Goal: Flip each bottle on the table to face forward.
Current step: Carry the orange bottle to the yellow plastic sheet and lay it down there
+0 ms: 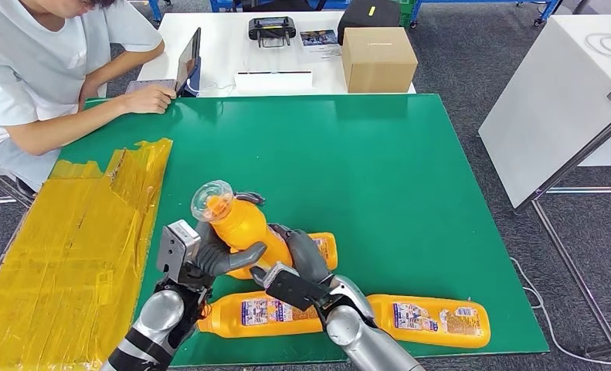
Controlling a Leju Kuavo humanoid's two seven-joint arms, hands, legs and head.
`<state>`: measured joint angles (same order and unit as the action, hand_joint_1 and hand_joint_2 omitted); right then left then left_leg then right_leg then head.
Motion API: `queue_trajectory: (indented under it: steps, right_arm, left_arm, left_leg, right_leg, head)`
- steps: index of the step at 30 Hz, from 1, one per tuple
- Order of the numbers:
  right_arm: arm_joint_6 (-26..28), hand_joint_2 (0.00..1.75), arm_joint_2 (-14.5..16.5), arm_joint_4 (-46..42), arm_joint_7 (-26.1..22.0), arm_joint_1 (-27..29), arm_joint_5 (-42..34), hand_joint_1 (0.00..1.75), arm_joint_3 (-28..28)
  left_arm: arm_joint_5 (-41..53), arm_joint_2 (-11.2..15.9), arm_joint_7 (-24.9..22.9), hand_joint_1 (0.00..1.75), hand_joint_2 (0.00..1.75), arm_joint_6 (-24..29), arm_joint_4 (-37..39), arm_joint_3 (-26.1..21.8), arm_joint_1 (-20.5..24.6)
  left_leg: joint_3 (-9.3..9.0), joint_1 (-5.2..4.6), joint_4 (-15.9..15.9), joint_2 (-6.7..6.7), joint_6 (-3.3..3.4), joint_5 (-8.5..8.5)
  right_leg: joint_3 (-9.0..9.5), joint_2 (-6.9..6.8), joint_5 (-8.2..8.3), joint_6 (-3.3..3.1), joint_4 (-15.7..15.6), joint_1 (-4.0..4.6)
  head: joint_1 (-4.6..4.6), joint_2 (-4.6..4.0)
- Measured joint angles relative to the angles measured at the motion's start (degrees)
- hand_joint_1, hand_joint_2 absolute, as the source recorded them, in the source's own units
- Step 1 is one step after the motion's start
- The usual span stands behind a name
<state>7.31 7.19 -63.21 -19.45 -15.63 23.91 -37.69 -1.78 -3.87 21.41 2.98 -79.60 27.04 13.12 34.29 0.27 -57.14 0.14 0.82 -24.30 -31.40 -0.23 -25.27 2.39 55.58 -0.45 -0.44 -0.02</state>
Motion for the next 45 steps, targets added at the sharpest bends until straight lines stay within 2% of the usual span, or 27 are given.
queue_trajectory:
  steps: [4, 8, 12, 17, 22, 26, 28, 31, 35, 38, 41, 45]
  right_arm:
    - [0.11, 1.75, 0.0, -0.16, 0.0, 0.04, 0.07, 1.75, -0.11]
    - [1.19, 1.75, 0.0, -0.78, -0.41, 0.38, 0.07, 0.03, -0.14]
    - [3.4, 1.75, -0.1, -3.5, -2.39, 1.52, -0.15, 0.0, -0.09]
    - [5.26, 1.75, -0.72, -9.92, -4.32, 3.46, -0.87, 0.0, 0.25]
    - [6.39, 1.75, -1.45, -15.05, -5.21, 5.15, -1.23, 0.0, 1.03]
    - [8.33, 1.75, -2.1, -20.08, -6.73, 7.42, -1.96, 0.0, 2.64]
    - [8.72, 1.75, -2.57, -22.83, -6.98, 8.39, -2.4, 0.0, 3.6]
    - [8.87, 1.75, -3.18, -25.76, -7.08, 9.39, -2.71, 0.0, 4.62]
    - [9.1, 1.75, -3.75, -28.92, -7.58, 10.8, -3.15, 0.0, 6.08]
    - [8.75, 1.75, -4.14, -31.05, -7.49, 11.64, -3.41, 0.0, 7.48]
    - [7.97, 1.75, -4.36, -32.46, -7.1, 12.03, -3.59, 0.0, 8.88]
    - [7.25, 1.75, -4.42, -33.34, -7.02, 12.23, -3.96, 0.0, 10.22]
  left_arm:
    - [-0.56, -0.16, 0.22, 1.75, 1.75, 0.05, -0.22, -0.33, -0.19]
    - [-1.06, -0.28, 0.64, 1.75, 1.75, 0.58, -0.8, -0.52, -0.38]
    - [2.52, -0.2, 2.05, 1.75, 1.75, 4.85, -2.23, -1.02, -0.49]
    - [14.59, 0.89, 3.19, 1.75, 1.75, 15.3, -3.74, -3.29, -0.4]
    - [23.22, 2.21, 2.73, 1.75, 1.75, 21.1, -4.73, -5.19, -0.32]
    - [45.7, 3.97, -3.01, 1.75, 1.75, 30.27, -4.72, -6.43, 0.22]
    - [52.88, 5.1, -5.4, 1.75, 1.75, 31.77, -4.56, -7.32, 0.65]
    - [57.44, 6.3, -7.61, 1.75, 1.75, 31.96, -4.29, -8.16, 1.26]
    - [76.3, 8.95, -17.17, 1.75, 1.75, 29.16, -2.05, -8.57, 2.81]
    - [85.82, 11.28, -22.38, 1.75, 1.75, 25.79, 1.57, -8.71, 4.55]
    - [89.13, 13.57, -24.22, 1.75, 1.75, 21.78, 7.1, -8.61, 7.16]
    - [88.6, 15.46, -24.54, 1.75, 1.75, 16.3, 15.84, -8.28, 11.2]
  left_leg:
    - [0.0, 0.0, 0.0, 0.0, 0.0, 0.0]
    - [0.0, 0.0, 0.0, 0.0, 0.0, 0.0]
    - [0.02, 0.0, 0.0, 0.0, 0.0, 0.0]
    - [0.01, 0.01, 0.0, 0.06, -0.01, 0.0]
    - [0.02, 0.01, 0.0, 0.01, 0.0, 0.0]
    - [0.03, 0.0, 0.0, 0.01, 0.0, 0.0]
    - [0.03, 0.0, 0.0, 0.01, 0.0, 0.0]
    - [0.02, 0.0, 0.0, 0.01, 0.0, 0.0]
    - [0.01, 0.0, 0.0, 0.04, 0.0, 0.0]
    - [0.01, 0.01, 0.0, 0.14, -0.01, 0.0]
    - [0.01, 0.01, 0.0, 0.19, -0.01, 0.01]
    - [0.02, 0.02, 0.0, 0.21, -0.01, 0.03]
  right_leg:
    - [0.0, 0.0, 0.0, 0.0, 0.0, 0.0]
    - [0.0, 0.0, 0.0, 0.0, 0.0, 0.0]
    - [-0.02, 0.0, 0.0, 0.0, 0.0, 0.0]
    - [-0.08, 0.03, 0.0, -0.01, 0.0, 0.01]
    - [-0.08, 0.0, 0.0, -0.01, 0.0, 0.01]
    - [-0.08, 0.0, 0.0, -0.01, 0.0, -0.01]
    - [-0.08, 0.0, 0.0, -0.01, 0.0, -0.01]
    - [-0.09, 0.01, 0.0, -0.01, 0.0, -0.01]
    - [-0.09, 0.01, 0.01, -0.01, 0.0, 0.0]
    - [-0.12, 0.06, 0.02, -0.02, 0.01, 0.01]
    - [-0.12, 0.06, 0.02, -0.02, 0.02, 0.01]
    - [-0.11, 0.07, 0.02, -0.02, 0.03, 0.01]
  head:
    - [0.0, 0.0]
    - [0.01, 0.0]
    - [0.0, 0.0]
    - [-0.01, 0.0]
    - [0.01, 0.0]
    - [0.01, 0.0]
    - [0.01, 0.0]
    - [0.01, 0.0]
    - [0.01, 0.0]
    - [0.0, 0.0]
    - [0.0, 0.0]
    - [0.02, 0.0]
